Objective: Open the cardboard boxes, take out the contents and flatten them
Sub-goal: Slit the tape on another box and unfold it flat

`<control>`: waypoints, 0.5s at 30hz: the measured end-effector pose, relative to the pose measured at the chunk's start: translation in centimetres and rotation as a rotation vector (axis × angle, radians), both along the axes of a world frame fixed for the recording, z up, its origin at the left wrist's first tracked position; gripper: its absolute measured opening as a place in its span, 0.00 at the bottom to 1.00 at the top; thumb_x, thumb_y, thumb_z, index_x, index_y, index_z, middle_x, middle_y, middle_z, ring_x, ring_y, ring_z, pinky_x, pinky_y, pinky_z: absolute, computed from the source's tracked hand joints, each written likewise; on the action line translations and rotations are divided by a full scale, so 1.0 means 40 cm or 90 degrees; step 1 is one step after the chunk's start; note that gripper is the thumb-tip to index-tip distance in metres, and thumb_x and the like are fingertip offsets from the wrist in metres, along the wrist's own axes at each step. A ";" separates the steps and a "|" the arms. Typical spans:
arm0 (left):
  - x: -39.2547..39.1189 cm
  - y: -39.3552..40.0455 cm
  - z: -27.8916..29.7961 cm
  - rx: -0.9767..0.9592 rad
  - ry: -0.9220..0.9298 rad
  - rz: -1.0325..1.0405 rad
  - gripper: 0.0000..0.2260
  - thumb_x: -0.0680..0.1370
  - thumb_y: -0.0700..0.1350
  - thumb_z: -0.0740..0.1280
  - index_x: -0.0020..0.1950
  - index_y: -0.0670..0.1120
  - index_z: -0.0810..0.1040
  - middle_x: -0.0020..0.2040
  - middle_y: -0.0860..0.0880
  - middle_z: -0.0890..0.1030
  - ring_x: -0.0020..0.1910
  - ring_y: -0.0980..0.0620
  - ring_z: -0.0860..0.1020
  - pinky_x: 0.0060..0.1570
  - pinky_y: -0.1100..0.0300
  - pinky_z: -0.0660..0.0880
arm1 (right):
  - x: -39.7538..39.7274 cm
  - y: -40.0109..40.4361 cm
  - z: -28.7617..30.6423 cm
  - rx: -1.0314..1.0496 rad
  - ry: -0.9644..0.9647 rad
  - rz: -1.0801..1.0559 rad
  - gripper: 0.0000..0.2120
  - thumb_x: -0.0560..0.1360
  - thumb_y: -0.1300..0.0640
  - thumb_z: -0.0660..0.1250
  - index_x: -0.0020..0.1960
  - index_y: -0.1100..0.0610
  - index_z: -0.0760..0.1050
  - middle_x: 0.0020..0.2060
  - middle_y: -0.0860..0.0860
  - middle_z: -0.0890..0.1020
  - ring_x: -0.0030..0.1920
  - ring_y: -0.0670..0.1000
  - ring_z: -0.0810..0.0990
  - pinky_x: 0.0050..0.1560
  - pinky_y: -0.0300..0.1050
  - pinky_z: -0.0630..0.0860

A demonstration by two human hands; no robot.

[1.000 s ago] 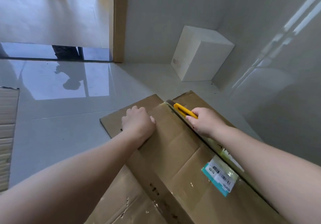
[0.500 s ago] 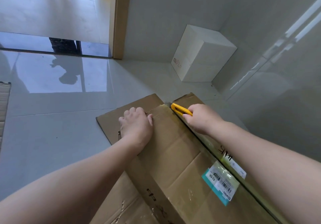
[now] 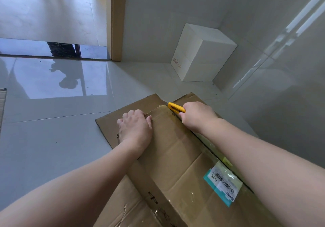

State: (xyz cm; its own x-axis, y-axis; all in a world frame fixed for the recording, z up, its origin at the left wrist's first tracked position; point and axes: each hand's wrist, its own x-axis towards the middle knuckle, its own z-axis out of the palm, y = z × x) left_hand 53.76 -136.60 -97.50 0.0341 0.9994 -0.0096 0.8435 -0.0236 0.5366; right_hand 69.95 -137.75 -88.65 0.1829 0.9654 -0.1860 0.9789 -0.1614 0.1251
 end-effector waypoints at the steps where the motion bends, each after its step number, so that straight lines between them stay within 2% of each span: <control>1: 0.000 0.000 0.000 0.000 -0.004 0.000 0.15 0.81 0.55 0.54 0.58 0.48 0.73 0.56 0.47 0.74 0.58 0.46 0.69 0.60 0.52 0.62 | 0.008 -0.014 0.000 0.006 0.001 0.000 0.10 0.80 0.47 0.57 0.47 0.53 0.70 0.41 0.51 0.74 0.42 0.54 0.74 0.40 0.45 0.67; 5: 0.002 -0.004 -0.002 0.001 0.000 -0.002 0.15 0.81 0.54 0.54 0.58 0.47 0.73 0.56 0.47 0.74 0.58 0.46 0.69 0.60 0.52 0.62 | 0.031 -0.047 -0.004 0.009 -0.004 0.002 0.11 0.81 0.46 0.56 0.50 0.53 0.72 0.42 0.50 0.76 0.42 0.54 0.75 0.40 0.46 0.71; 15: 0.006 0.001 -0.003 -0.002 0.009 0.003 0.15 0.81 0.54 0.54 0.60 0.48 0.73 0.57 0.48 0.74 0.59 0.46 0.69 0.61 0.52 0.62 | 0.017 -0.025 -0.010 -0.020 -0.011 -0.016 0.10 0.80 0.47 0.58 0.46 0.52 0.70 0.39 0.49 0.74 0.42 0.54 0.75 0.37 0.44 0.66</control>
State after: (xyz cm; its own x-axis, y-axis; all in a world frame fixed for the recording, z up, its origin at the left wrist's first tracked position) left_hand 54.02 -136.57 -97.60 0.0289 0.9995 -0.0140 0.8511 -0.0173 0.5248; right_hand 70.63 -138.75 -89.06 0.2098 0.9542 -0.2130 0.9723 -0.1808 0.1478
